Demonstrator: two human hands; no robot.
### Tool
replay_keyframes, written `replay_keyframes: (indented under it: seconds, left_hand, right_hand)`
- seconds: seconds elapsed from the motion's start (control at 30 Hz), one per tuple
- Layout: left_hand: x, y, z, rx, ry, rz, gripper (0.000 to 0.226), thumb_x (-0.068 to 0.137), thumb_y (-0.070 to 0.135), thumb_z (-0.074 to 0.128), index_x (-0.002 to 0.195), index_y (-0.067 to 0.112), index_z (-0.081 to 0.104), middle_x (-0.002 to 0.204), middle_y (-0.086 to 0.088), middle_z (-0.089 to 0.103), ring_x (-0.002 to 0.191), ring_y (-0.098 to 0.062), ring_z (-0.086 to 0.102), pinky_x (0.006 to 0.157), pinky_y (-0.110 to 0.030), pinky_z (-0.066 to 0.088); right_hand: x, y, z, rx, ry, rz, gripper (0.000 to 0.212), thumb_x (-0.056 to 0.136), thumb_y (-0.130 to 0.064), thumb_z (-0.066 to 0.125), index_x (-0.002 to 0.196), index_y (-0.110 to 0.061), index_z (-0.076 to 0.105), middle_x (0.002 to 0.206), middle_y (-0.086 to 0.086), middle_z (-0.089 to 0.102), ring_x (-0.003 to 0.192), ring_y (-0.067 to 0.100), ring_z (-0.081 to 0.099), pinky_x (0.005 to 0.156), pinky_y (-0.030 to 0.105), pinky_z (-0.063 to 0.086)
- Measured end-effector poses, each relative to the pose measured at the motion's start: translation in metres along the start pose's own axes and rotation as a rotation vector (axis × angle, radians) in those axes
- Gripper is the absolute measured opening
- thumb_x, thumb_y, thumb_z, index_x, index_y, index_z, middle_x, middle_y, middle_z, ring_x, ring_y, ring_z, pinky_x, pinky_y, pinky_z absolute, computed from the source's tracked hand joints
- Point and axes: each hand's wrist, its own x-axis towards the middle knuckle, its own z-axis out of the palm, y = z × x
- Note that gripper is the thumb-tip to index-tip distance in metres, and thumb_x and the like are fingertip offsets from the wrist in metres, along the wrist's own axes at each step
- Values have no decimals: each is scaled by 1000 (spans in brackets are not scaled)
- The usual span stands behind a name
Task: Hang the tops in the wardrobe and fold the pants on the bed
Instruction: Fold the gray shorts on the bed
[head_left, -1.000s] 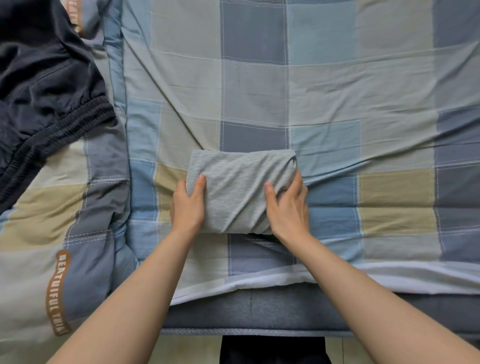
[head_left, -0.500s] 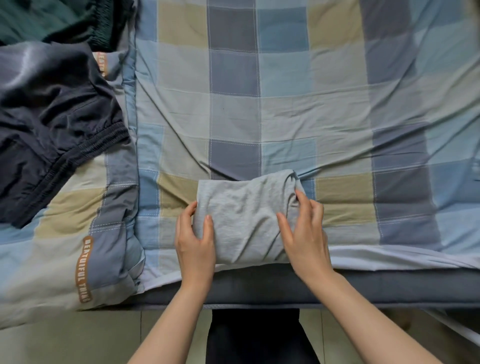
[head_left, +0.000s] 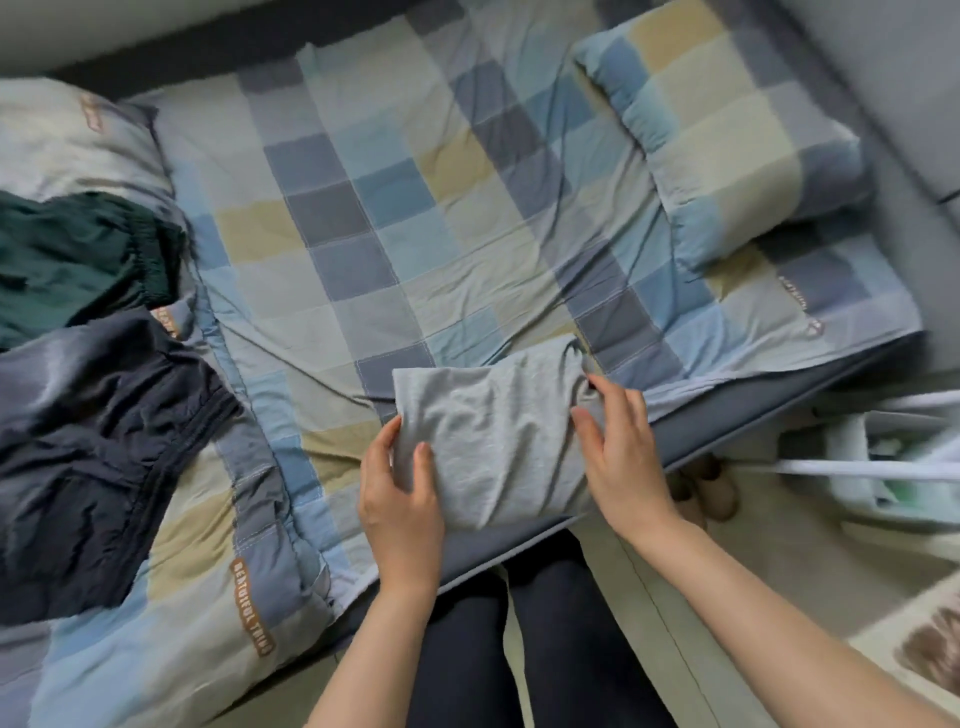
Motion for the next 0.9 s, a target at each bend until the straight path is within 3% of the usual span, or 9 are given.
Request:
replay_keyframes:
  seconds: [0.1, 0.2, 0.23, 0.37, 0.47, 0.6, 0.73, 0.8, 0.9]
  left_hand:
    - [-13, 21, -25, -11, -90, 85, 34, 95, 19, 61, 128, 24, 56, 121, 11, 63, 109, -17, 60, 97, -36, 47]
    - [-26, 39, -41, 3, -215, 185, 37, 97, 19, 57, 133, 27, 54, 120, -3, 65, 107, -35, 61, 95, -49, 50]
    - [-33, 45, -44, 23, -260, 239, 38, 97, 17, 57, 134, 26, 54, 119, -4, 64, 103, -37, 60, 94, -48, 51]
    - [-71, 71, -44, 35, -472, 402, 40, 96, 17, 58, 131, 35, 55, 116, 8, 60, 77, -12, 53, 77, -15, 44]
    - [-112, 89, -26, 69, -655, 455, 41, 95, 14, 60, 130, 34, 57, 112, 10, 60, 68, -6, 50, 70, -7, 40]
    - [-182, 108, 3, 90, -891, 523, 37, 94, 18, 62, 124, 40, 60, 99, 7, 63, 65, 0, 50, 64, -4, 39]
    - [-272, 112, 29, 129, -1082, 510, 30, 95, 25, 61, 122, 36, 64, 94, 2, 65, 64, 4, 52, 66, -4, 42]
    - [-327, 111, 37, 112, -1166, 484, 28, 94, 26, 62, 120, 37, 65, 96, 0, 69, 68, 0, 55, 75, -15, 49]
    - [-412, 103, 47, 107, -1269, 459, 29, 93, 25, 64, 120, 36, 65, 104, 10, 70, 92, -5, 63, 91, -26, 51]
  right_hand:
    - [-39, -13, -23, 89, 145, 61, 39, 100, -25, 44, 137, -12, 44, 125, 3, 43, 104, -2, 40, 83, -1, 28]
    - [-84, -19, -39, 152, 295, 117, 36, 100, -18, 45, 135, -8, 46, 118, 2, 45, 101, 0, 43, 83, -4, 27]
    - [-102, -21, -46, 167, 344, 144, 36, 99, -17, 46, 134, -7, 47, 117, 2, 46, 101, -1, 42, 84, -4, 27]
    - [-174, -11, -71, 204, 558, 250, 34, 98, -14, 49, 131, -6, 50, 117, 4, 49, 100, -4, 41, 87, -2, 29]
    - [-238, 9, -92, 213, 701, 358, 35, 98, -20, 47, 131, -9, 49, 118, 4, 52, 101, -3, 45, 85, -2, 32]
    - [-318, 38, -120, 206, 908, 539, 47, 95, -36, 39, 132, -10, 49, 119, 3, 52, 99, 0, 47, 80, -2, 35]
    - [-408, 69, -143, 206, 1074, 676, 45, 96, -37, 38, 132, -12, 49, 115, -1, 51, 96, -7, 49, 80, -2, 35]
    - [-457, 86, -155, 194, 1165, 738, 45, 96, -37, 37, 132, -12, 49, 113, -3, 51, 99, -14, 48, 81, -2, 35]
    - [-531, 115, -171, 176, 1248, 823, 45, 96, -35, 37, 130, -9, 50, 111, -3, 52, 99, -15, 50, 79, -2, 35]
